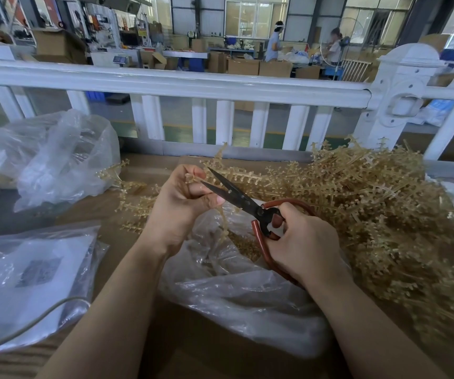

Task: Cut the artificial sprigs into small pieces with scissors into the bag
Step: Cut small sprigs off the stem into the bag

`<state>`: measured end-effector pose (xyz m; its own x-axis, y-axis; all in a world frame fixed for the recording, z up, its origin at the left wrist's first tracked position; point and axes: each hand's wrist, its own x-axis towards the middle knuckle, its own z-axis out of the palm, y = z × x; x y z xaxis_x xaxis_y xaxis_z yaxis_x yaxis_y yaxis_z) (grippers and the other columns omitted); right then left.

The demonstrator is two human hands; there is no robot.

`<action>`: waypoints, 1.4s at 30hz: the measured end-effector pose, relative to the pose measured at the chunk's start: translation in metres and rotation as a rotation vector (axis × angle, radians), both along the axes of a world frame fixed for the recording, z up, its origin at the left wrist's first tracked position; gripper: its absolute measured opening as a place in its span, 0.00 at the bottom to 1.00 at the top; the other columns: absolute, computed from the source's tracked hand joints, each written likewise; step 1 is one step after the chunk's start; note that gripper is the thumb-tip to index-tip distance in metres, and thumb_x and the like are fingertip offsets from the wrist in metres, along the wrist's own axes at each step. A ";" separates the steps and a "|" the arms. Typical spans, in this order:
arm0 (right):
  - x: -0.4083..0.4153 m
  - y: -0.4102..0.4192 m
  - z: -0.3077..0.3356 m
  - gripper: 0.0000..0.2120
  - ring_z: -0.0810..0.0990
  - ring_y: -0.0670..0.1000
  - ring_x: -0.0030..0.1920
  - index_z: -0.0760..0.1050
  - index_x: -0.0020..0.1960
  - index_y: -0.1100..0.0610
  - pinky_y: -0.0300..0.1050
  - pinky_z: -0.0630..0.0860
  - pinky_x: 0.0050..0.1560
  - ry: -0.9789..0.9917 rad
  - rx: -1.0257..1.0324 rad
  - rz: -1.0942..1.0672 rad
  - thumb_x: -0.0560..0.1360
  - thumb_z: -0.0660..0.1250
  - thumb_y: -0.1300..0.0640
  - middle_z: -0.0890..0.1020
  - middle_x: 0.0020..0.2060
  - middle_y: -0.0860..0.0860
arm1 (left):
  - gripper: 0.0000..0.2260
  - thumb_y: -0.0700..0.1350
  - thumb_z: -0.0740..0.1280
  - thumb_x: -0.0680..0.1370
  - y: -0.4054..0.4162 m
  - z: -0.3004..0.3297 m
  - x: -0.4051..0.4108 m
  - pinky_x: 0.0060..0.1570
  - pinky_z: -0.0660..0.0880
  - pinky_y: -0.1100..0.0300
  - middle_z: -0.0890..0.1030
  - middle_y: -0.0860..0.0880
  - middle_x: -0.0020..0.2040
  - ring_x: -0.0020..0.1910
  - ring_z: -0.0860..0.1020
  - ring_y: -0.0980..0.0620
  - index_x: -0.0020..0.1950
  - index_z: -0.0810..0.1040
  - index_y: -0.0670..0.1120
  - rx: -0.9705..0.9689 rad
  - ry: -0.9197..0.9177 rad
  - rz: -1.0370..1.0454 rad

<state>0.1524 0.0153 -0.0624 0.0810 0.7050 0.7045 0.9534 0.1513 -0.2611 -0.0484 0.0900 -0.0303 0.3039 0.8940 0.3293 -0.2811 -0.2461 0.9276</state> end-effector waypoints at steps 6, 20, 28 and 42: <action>0.004 0.004 -0.006 0.19 0.62 0.39 0.24 0.68 0.37 0.47 0.29 0.54 0.27 0.004 -0.023 0.002 0.74 0.59 0.33 0.66 0.27 0.38 | 0.23 0.33 0.72 0.67 -0.002 0.002 0.001 0.44 0.80 0.61 0.84 0.49 0.33 0.42 0.85 0.51 0.59 0.69 0.37 0.006 0.025 -0.010; 0.004 0.001 -0.003 0.19 0.62 0.43 0.23 0.64 0.37 0.48 0.30 0.54 0.26 0.002 -0.006 0.014 0.74 0.59 0.34 0.67 0.25 0.40 | 0.23 0.35 0.74 0.66 0.001 0.000 0.003 0.54 0.80 0.53 0.85 0.40 0.44 0.47 0.85 0.45 0.59 0.73 0.33 -0.036 0.068 0.047; 0.007 0.003 -0.008 0.21 0.68 0.42 0.24 0.70 0.37 0.48 0.30 0.60 0.26 0.040 -0.061 0.022 0.73 0.58 0.32 0.73 0.26 0.40 | 0.20 0.41 0.74 0.64 0.001 -0.001 0.005 0.41 0.77 0.66 0.85 0.45 0.38 0.37 0.82 0.55 0.51 0.77 0.29 -0.069 0.083 0.060; 0.010 0.004 -0.013 0.23 0.82 0.45 0.36 0.74 0.46 0.46 0.46 0.81 0.34 0.104 -0.122 -0.005 0.72 0.58 0.27 0.81 0.35 0.42 | 0.05 0.34 0.72 0.72 0.000 -0.003 0.010 0.35 0.73 0.73 0.85 0.54 0.35 0.33 0.80 0.63 0.42 0.83 0.43 0.005 0.121 0.076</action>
